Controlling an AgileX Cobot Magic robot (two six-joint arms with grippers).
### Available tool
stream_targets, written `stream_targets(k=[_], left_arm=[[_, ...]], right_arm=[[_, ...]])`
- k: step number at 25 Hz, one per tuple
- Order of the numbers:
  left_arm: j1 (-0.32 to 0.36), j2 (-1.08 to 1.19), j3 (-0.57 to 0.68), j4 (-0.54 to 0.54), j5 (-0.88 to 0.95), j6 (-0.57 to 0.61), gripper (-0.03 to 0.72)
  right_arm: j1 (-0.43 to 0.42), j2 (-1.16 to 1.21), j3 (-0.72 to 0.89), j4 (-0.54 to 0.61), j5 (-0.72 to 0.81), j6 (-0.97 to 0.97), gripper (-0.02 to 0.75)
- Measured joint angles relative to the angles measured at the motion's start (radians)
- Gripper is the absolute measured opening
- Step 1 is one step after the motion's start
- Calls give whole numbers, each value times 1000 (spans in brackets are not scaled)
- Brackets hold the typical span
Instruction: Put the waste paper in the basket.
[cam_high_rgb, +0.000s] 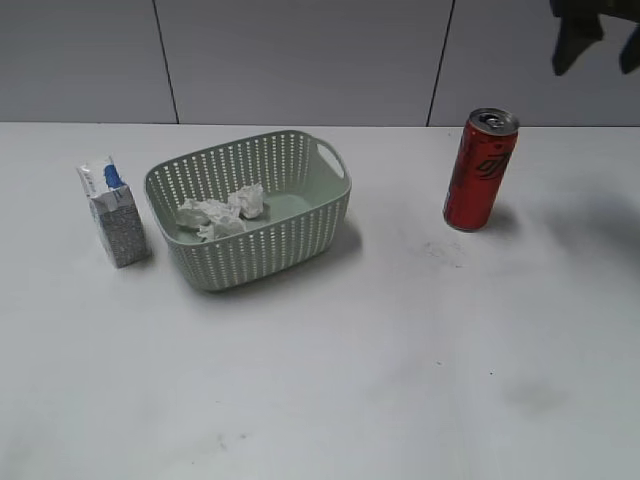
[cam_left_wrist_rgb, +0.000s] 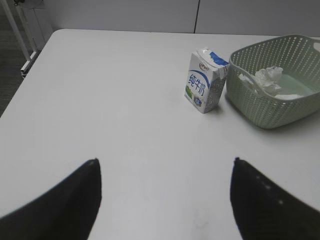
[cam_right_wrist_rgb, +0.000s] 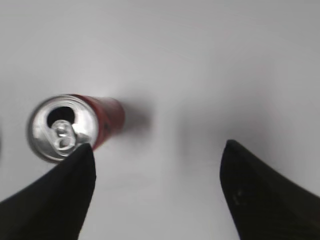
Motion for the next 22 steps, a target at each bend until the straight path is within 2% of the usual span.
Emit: stream_targets(k=[4,8,18,22], left_arm=[[0,0,0,0,0,0,591],[0,0,0,0,0,0,591],[0,0,0,0,0,0,591],[0,0,0,0,0,0,591]], right_arm=[[-67,0,0,-13,45,-7,585],[-70,-70,96,12,46,-53,585],[-66,-612,691,16,35,-114,585],[-66,-847,928,-1,-50,-117,585]])
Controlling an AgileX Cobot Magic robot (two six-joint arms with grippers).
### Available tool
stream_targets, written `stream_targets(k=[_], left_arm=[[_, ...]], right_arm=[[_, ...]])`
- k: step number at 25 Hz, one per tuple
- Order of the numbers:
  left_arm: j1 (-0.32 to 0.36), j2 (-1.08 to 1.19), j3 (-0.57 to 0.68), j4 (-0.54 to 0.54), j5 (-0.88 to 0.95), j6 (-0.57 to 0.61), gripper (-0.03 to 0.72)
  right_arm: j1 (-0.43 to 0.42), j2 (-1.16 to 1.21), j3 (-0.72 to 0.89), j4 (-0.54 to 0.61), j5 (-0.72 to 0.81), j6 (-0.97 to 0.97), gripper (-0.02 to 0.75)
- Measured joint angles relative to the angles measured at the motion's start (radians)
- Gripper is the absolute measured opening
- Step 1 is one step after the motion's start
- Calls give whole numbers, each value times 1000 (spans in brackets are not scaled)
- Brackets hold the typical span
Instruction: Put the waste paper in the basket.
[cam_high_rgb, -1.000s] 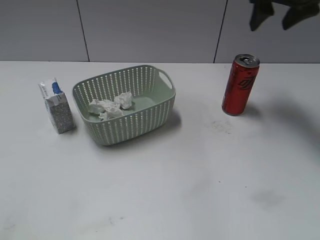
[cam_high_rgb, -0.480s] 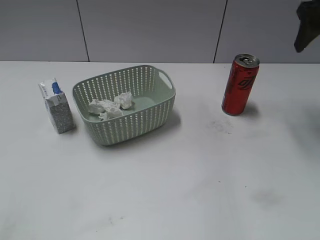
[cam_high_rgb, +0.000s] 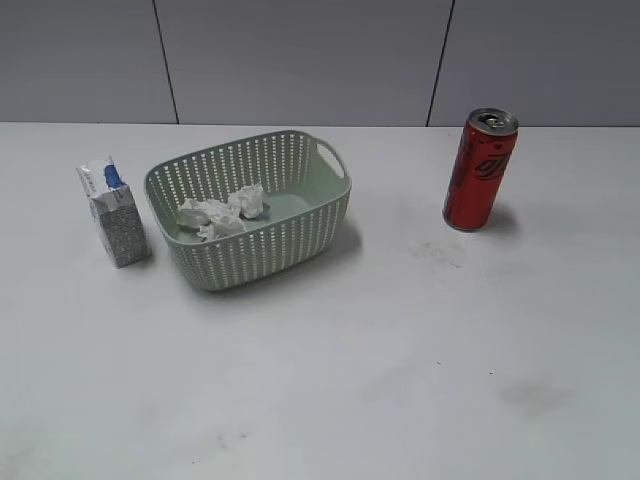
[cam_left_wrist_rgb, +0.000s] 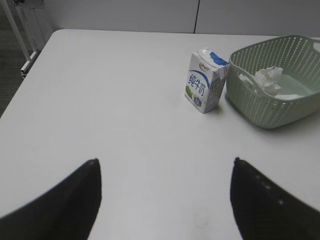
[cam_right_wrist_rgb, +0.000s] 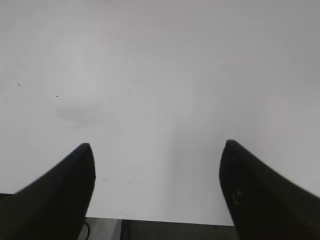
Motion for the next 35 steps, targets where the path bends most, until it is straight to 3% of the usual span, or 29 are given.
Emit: stream_targets(k=[7,12,29,35], left_arm=[[0,0,0,0,0,0,591],[0,0,0,0,0,0,591],[0,0,0,0,0,0,591],[0,0,0,0,0,0,591]], right_arm=[[0,-326,354,33,-198,-1,585],[0,-512,510,41,-220,-1,585],[0,-1063,560,63,-151,-3,585],[2,-1132,560,62,-150,-3,585]])
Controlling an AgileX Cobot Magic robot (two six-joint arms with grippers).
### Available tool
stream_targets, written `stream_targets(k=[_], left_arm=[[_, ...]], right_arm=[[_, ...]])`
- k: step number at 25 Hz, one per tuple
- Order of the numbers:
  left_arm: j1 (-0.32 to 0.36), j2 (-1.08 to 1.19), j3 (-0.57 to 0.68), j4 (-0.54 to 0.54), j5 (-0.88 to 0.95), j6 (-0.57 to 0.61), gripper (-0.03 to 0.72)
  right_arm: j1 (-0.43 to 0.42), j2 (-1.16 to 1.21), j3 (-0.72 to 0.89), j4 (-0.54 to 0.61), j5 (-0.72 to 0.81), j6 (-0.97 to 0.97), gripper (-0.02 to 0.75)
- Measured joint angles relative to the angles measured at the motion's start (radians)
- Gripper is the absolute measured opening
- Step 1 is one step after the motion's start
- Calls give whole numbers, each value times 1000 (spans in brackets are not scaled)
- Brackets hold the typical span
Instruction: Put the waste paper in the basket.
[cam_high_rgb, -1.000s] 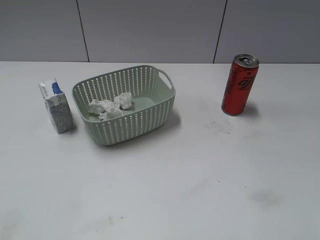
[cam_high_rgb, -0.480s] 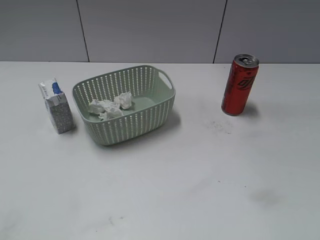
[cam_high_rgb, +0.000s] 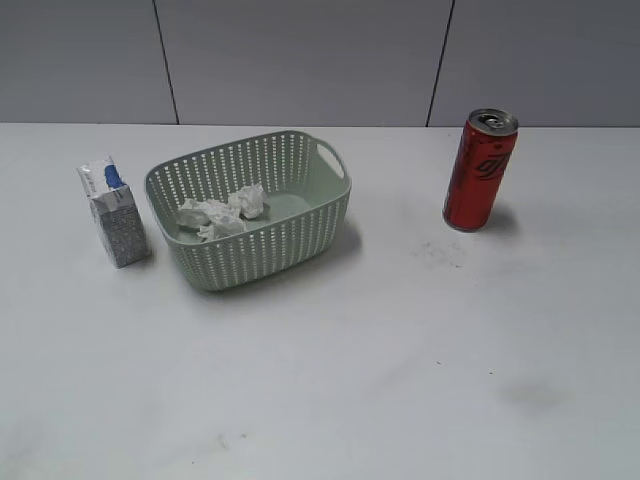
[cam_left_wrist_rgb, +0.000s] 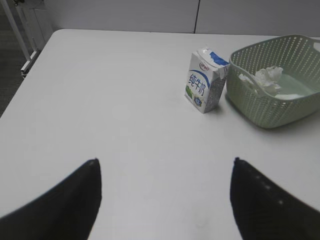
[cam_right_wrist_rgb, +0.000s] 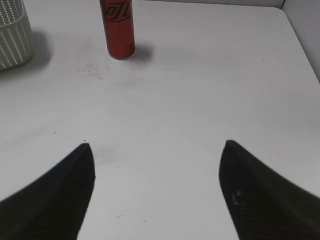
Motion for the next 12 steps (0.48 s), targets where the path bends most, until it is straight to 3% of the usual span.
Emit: stream_targets(k=[12], left_arm=[[0,0,0,1,0,0,591]], right_arm=[[0,0,3,0,0,0,585]])
